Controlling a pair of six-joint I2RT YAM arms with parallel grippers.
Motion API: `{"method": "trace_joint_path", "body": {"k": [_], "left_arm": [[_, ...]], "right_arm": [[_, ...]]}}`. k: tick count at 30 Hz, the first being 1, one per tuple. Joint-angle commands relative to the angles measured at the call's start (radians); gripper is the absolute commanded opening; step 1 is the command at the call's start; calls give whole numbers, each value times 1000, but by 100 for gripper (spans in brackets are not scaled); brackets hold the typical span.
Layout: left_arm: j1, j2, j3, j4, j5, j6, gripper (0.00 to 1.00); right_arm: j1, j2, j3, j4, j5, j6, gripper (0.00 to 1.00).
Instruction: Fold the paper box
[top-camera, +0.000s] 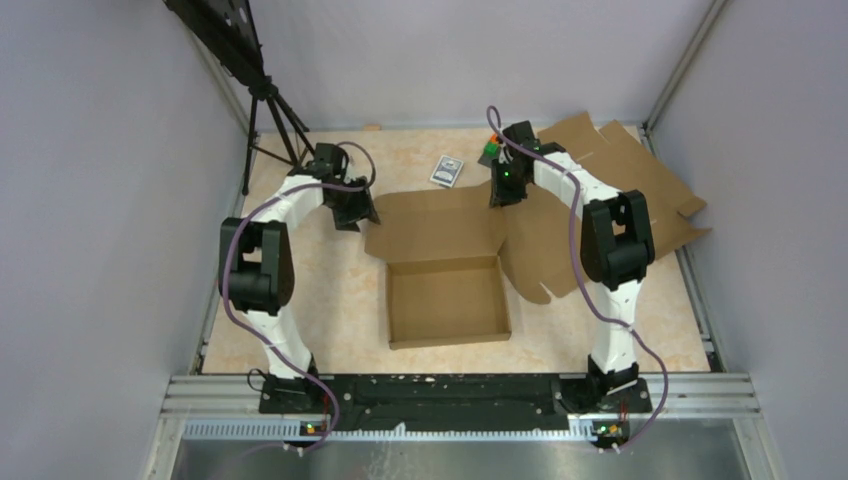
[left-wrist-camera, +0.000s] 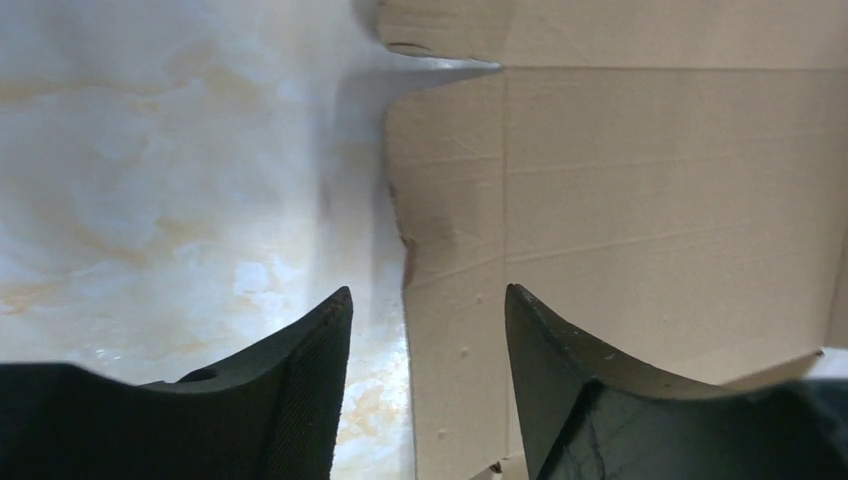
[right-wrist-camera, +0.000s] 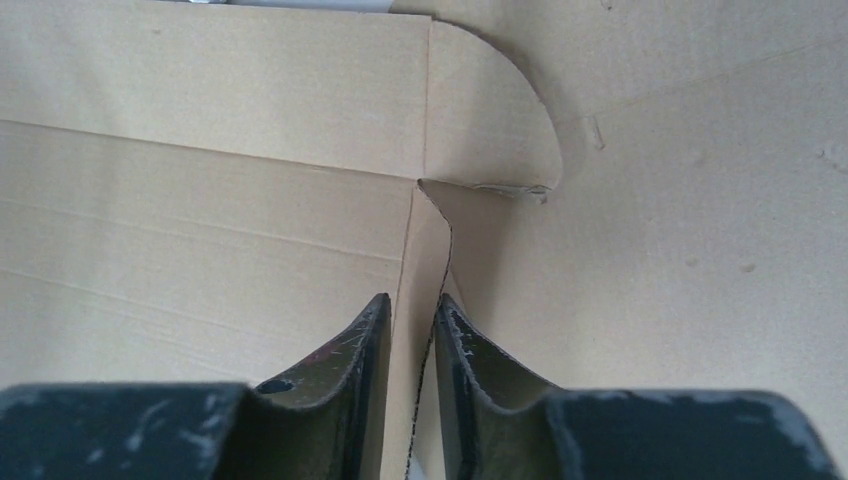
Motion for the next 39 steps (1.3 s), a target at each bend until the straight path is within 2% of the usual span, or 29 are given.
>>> {"method": "trace_joint_path", "body": {"k": [1,6,15,21,24,26,29,39], "left_arm": [[-3,1,3,55,127,-16,56],[-3,5,5,83,167,-41,38],[-31,14,17,106,198,-58,33],[-112,51,128,-13,37,-22,29],[-144,77,173,-54,-30,-10,26],[-166,93,201,-77,-64,-3,18],[-197,129,249,-114,-107,3,0],[-279,187,324,-178,-218,-4,0]], "right_arm": [[6,-28,8,32,-28,6,21],[5,-36,8,30,-29,6,16],[24,-40,14,29,-11,7,12],[59,-15,65,-32,110,-22,12],[68,-13,69,-39,123,-27,5],[78,-16,74,-41,132,-32,0],[103,-11,93,-57,189,-36,0],[172,26,125,-82,304,-37,0]]}}
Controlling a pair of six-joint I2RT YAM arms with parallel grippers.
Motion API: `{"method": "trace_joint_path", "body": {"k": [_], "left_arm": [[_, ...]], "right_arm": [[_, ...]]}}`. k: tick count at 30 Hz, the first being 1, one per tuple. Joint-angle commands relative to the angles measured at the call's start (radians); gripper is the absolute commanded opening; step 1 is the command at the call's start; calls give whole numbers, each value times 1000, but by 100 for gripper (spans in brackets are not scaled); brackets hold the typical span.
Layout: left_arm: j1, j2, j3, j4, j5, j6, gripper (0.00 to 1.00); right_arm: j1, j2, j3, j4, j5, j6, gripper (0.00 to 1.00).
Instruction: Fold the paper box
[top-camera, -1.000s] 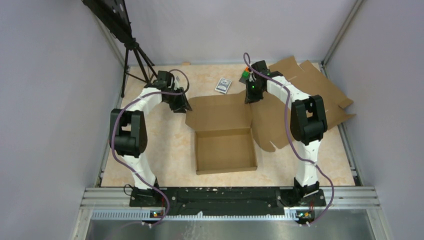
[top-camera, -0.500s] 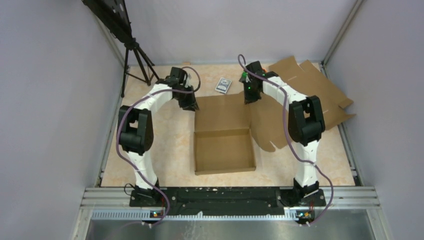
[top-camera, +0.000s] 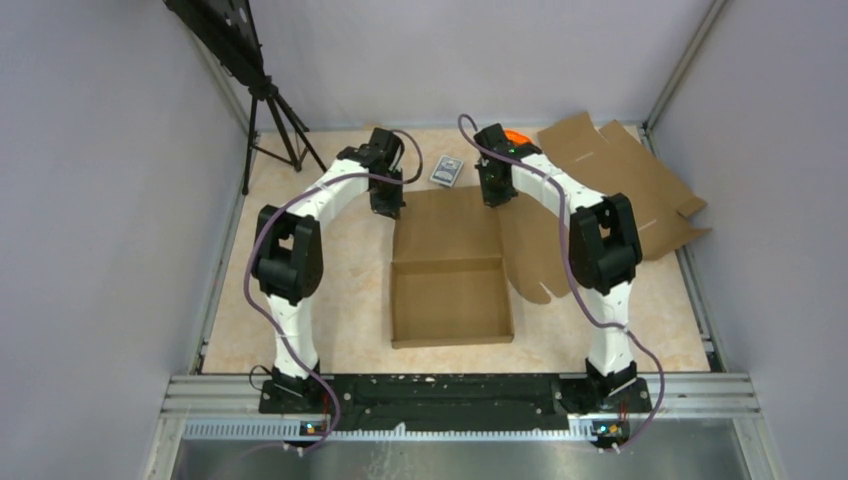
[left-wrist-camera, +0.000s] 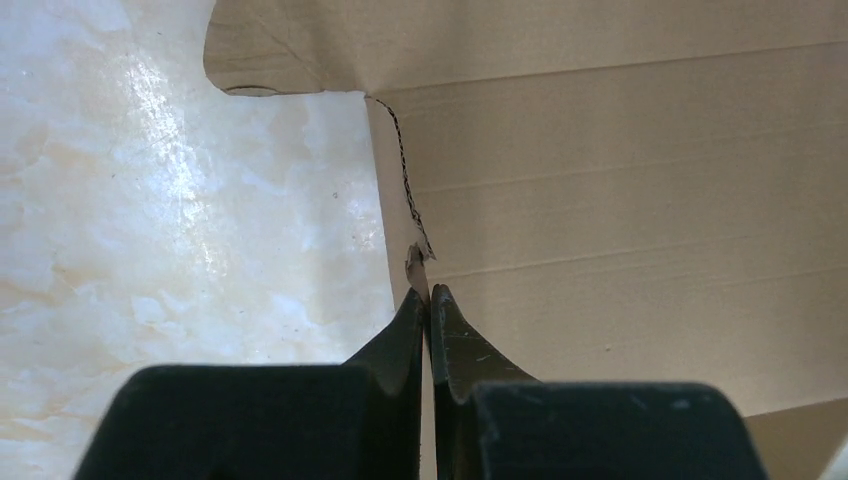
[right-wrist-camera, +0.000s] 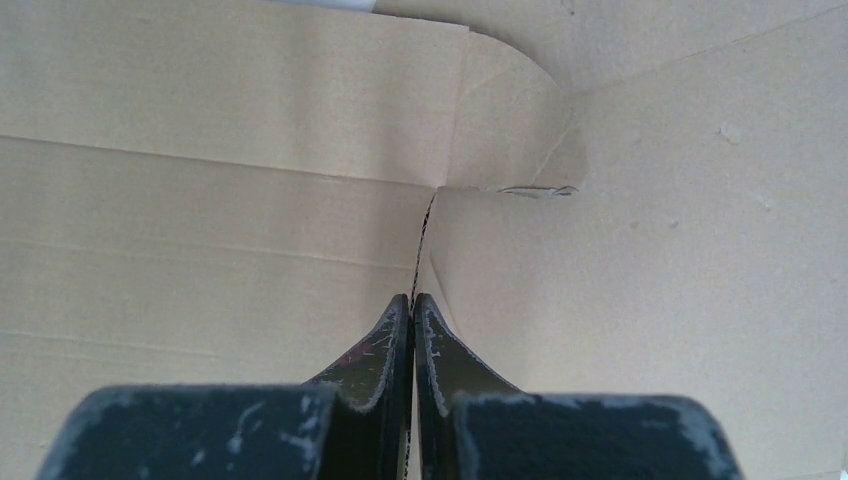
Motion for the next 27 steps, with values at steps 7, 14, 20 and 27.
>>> {"method": "trace_joint_path", "body": {"k": [7,14,20,27], "left_arm": [[-61,-1,24,1,-127,-15,0],[-62,-179,-121,182,-152,-41,0],[-83,-300,-263,339,-190,-30,0],[-122,-451,-472,568,-270,24,0]], "right_arm": [[54,-12,34,42,26,11,0],[54,-126,-34,159,52,39,0],[57,-276,-211,363,62,53,0],[62,-470,-510,725,121,69,0]]}}
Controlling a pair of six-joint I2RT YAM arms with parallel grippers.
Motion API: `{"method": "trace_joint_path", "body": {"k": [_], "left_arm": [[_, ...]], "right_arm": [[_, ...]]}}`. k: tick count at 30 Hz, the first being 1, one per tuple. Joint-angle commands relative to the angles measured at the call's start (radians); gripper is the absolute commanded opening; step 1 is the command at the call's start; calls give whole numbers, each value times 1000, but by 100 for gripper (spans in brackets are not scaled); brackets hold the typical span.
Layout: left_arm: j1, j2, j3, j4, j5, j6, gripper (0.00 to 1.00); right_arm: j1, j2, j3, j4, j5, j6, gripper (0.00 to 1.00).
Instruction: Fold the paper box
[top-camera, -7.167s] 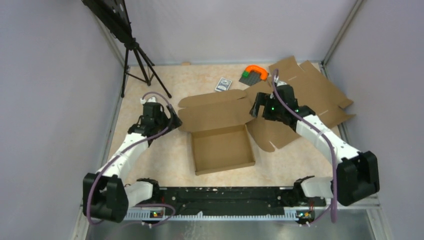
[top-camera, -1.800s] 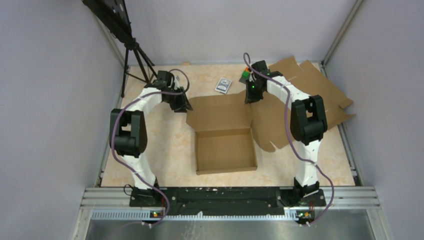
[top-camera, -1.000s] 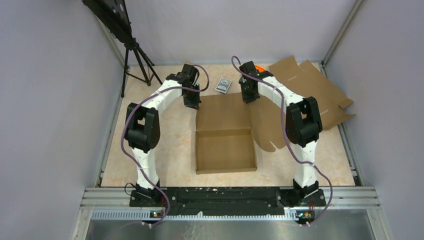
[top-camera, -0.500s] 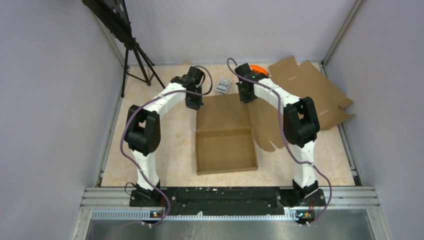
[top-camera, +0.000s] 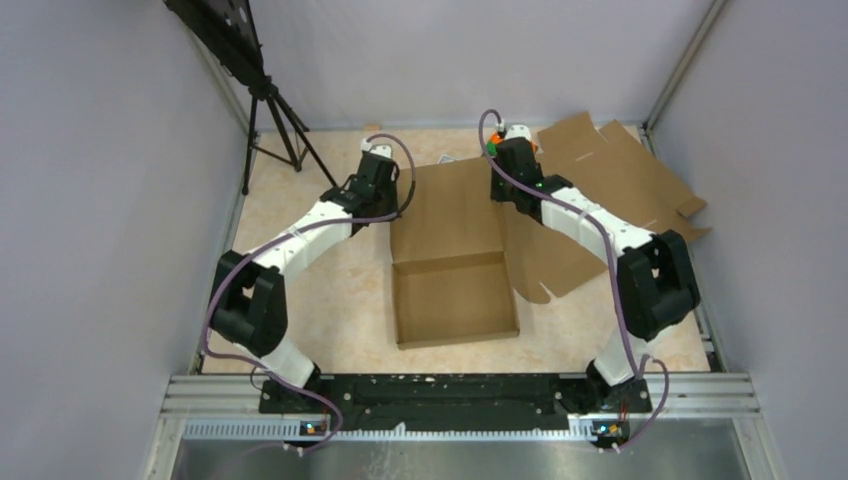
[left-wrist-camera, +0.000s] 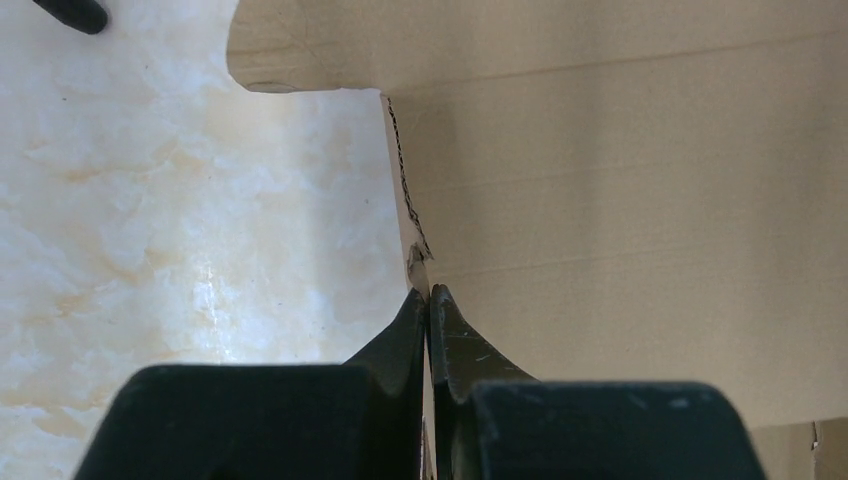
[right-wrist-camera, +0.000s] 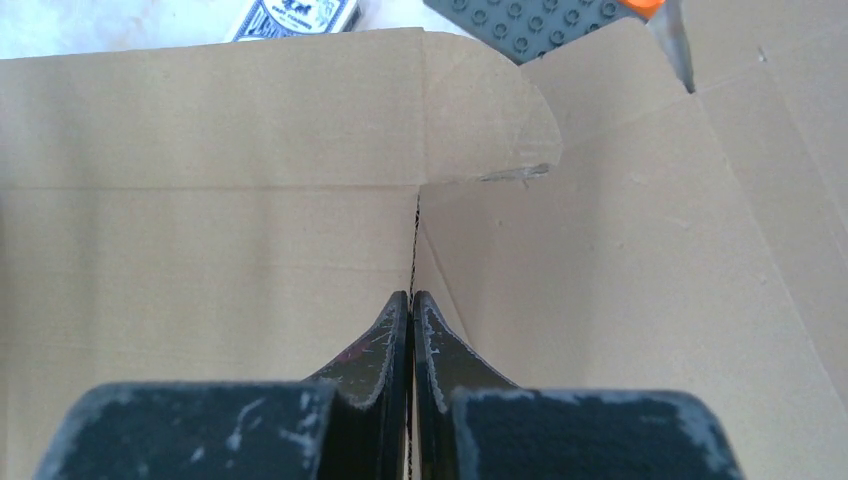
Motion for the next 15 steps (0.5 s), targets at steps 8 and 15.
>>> {"method": "trace_joint_path", "body": {"k": [8,15], "left_arm": [[-109,-258,-269,446,-134,112,0],[-173,-358,-418,626,-221,187,0]], "right_arm": [[50,-256,-344,606,80,-4,0],[99,-324,-500,836,243,-49,0]]}}
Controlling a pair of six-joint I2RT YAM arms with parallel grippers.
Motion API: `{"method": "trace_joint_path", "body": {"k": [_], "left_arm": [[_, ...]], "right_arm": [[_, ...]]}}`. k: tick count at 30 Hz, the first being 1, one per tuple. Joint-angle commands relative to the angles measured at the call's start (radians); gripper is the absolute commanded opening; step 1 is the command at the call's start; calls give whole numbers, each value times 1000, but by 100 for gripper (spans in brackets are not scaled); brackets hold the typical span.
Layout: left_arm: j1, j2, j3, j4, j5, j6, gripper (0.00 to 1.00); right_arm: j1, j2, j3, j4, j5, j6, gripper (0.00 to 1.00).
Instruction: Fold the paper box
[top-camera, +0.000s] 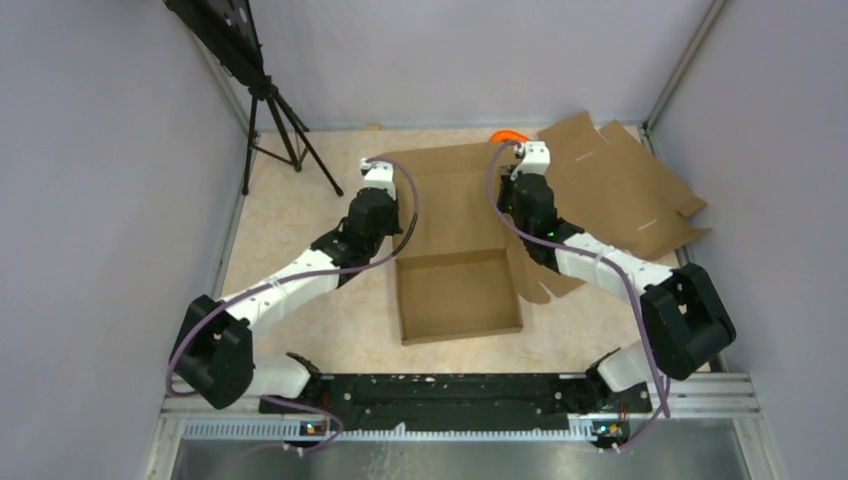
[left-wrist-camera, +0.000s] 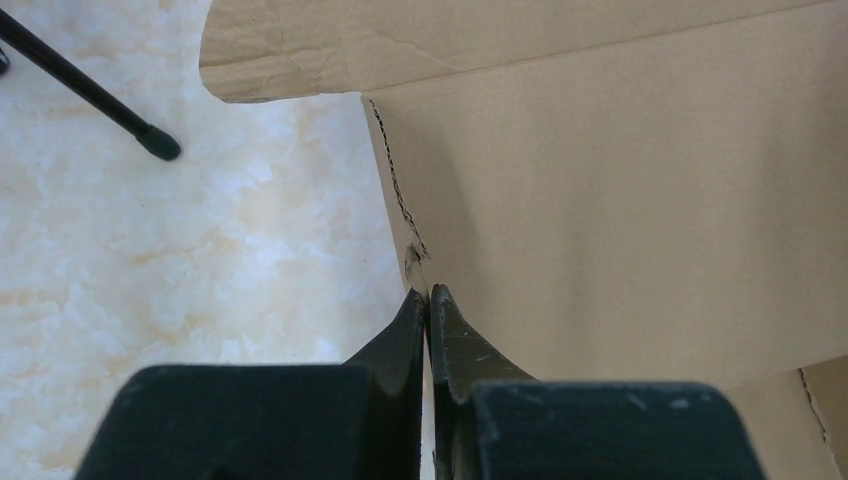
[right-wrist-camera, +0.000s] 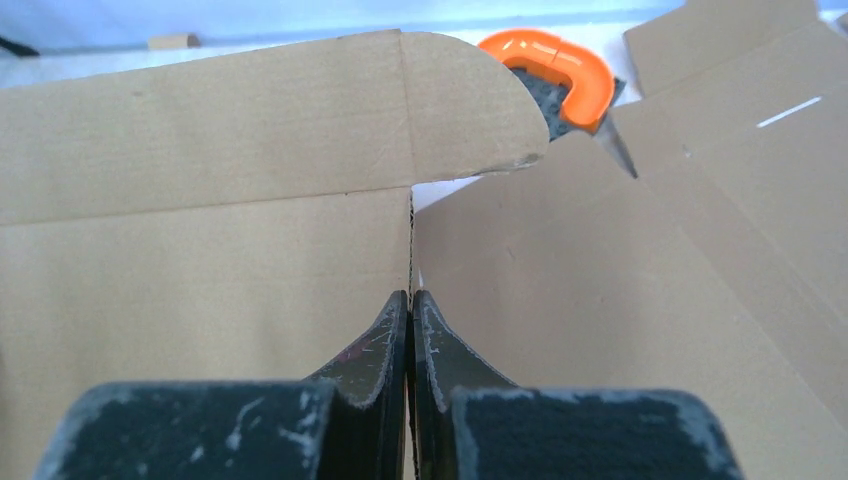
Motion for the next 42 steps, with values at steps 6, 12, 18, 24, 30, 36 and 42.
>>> {"method": "trace_joint_path", "body": {"k": [6,12,18,24,30,36,42], "left_arm": [[-93,-91,-141,349,-121,140,0],[-99,-46,-58,354,-208,221,0],[-98,13,-45,505,-233,356,0],[-97,52,-97,587,-203,313,0],[-98,49,-191,691,-181,249,0],[-99,31,-231,684,-144,207,0],[-101,-20,-247,646,-132,207,0]], "right_arm": [[146,-55,-162,539,302,-150,0],[157,-10,-125,655,286,-223,0],[157,82,-109,869,281,-312,0],[158,117,-129,871,276,-243,0],[162,111,-185,868,272,-199,0],[176,104,-220,860,272,-190,0],[187,100,-244,868,267,-179,7]]}}
